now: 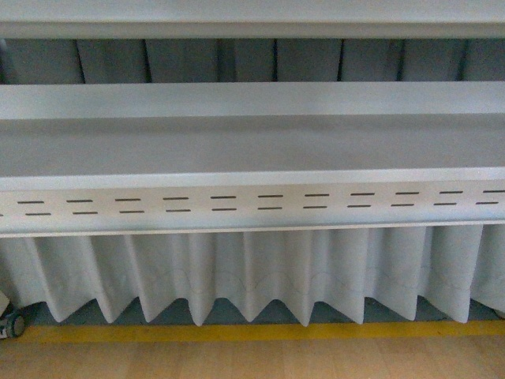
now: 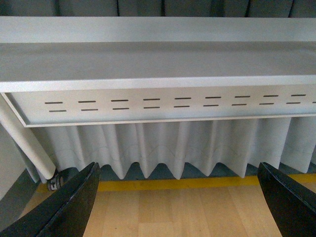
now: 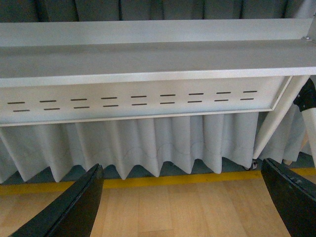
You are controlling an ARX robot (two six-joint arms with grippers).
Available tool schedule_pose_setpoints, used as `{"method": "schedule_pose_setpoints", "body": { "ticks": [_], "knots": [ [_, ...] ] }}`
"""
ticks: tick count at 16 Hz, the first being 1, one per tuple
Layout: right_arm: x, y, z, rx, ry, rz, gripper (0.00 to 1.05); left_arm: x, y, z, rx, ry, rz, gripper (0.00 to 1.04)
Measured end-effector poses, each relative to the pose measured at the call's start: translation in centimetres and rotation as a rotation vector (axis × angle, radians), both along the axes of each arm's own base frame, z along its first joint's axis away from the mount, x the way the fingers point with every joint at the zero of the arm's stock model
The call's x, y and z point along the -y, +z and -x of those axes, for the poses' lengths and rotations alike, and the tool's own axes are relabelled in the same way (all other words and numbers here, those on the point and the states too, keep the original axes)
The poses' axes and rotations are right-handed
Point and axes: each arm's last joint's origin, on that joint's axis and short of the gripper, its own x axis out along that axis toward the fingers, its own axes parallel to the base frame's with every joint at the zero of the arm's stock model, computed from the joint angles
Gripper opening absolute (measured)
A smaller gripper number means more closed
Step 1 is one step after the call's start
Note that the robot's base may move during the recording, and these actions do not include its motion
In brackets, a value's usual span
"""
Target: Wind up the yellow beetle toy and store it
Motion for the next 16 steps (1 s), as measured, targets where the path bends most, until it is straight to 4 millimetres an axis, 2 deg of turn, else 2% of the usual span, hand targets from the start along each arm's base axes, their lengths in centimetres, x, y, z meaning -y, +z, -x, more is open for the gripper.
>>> {"method": "schedule_pose_setpoints", "body": {
  "ticks": [16],
  "knots": [
    [0.0, 0.0, 0.0, 0.0, 0.0, 0.0, 0.98, 0.0, 0.0, 0.0, 0.0, 0.0, 0.0, 0.98]
  ]
}}
